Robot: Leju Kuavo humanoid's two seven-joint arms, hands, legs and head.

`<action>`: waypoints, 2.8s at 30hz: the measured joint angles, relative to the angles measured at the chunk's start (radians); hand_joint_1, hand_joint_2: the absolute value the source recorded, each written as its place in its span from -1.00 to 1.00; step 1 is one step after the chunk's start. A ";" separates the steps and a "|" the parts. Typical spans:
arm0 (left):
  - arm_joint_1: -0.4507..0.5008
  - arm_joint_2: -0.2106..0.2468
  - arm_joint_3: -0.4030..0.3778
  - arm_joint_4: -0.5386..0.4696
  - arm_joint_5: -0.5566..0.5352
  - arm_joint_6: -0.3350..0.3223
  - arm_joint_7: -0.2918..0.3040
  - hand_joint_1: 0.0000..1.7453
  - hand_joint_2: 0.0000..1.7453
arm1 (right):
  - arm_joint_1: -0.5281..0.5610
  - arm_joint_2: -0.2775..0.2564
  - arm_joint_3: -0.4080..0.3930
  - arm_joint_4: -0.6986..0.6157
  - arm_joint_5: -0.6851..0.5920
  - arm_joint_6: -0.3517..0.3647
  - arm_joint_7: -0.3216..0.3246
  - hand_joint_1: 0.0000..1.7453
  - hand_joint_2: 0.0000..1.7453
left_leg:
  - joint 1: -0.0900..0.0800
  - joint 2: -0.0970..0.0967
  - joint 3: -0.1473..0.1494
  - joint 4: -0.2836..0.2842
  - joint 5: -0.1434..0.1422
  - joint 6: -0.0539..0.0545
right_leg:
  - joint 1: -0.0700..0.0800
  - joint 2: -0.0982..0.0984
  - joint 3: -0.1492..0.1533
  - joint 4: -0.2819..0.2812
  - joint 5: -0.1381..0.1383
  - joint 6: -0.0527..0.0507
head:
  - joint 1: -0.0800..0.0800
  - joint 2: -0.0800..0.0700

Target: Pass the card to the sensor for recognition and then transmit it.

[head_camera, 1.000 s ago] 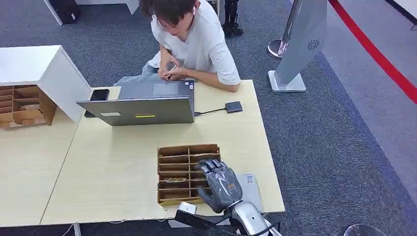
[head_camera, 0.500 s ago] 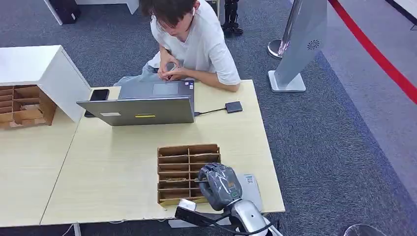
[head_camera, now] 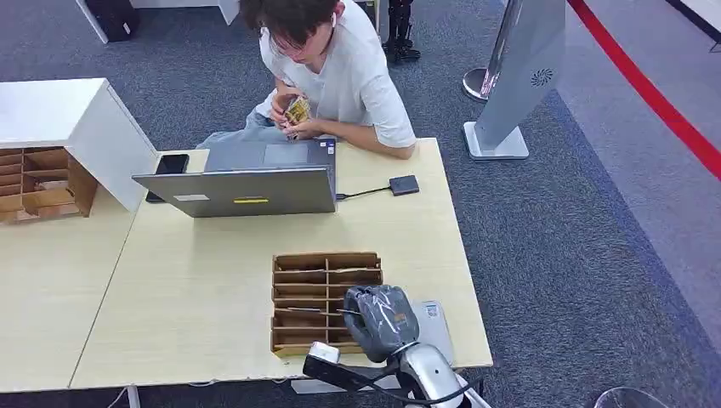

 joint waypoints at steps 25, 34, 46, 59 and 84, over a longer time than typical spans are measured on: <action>0.002 0.000 -0.006 0.000 0.021 -0.007 0.000 -1.00 -1.00 | 0.001 0.005 -0.003 -0.056 0.021 -0.046 -0.031 1.00 1.00 | 0.000 0.000 0.000 0.000 0.000 0.000 | 0.000 0.000 0.000 0.000 0.000 0.000 | 0.000 0.000; 0.003 -0.001 -0.006 0.000 0.028 -0.010 0.000 -1.00 -1.00 | 0.002 0.003 -0.002 -0.148 0.024 -0.058 -0.035 1.00 1.00 | 0.000 0.000 0.000 0.000 0.000 0.000 | 0.000 0.000 0.000 0.000 0.000 0.000 | 0.000 0.000; 0.005 -0.001 -0.006 0.000 0.039 -0.014 0.000 -1.00 -1.00 | 0.003 -0.007 0.000 -0.210 0.026 -0.076 -0.045 1.00 1.00 | 0.000 0.000 0.000 0.000 0.000 0.000 | 0.000 0.000 0.000 0.000 0.000 0.000 | 0.000 0.000; 0.016 -0.003 -0.006 0.000 0.045 -0.015 0.000 -1.00 -1.00 | 0.005 -0.029 0.005 -0.302 0.027 -0.090 -0.045 1.00 1.00 | 0.000 0.000 0.000 0.000 0.000 0.000 | 0.000 0.000 0.000 0.000 0.000 0.000 | 0.000 0.000; 0.019 -0.006 -0.006 0.000 0.055 -0.019 -0.011 -1.00 -1.00 | -0.016 -0.038 0.013 -0.388 0.026 -0.141 -0.080 1.00 1.00 | 0.000 0.000 0.000 0.000 0.000 0.000 | 0.000 0.000 0.000 0.000 0.000 0.000 | 0.000 0.000</action>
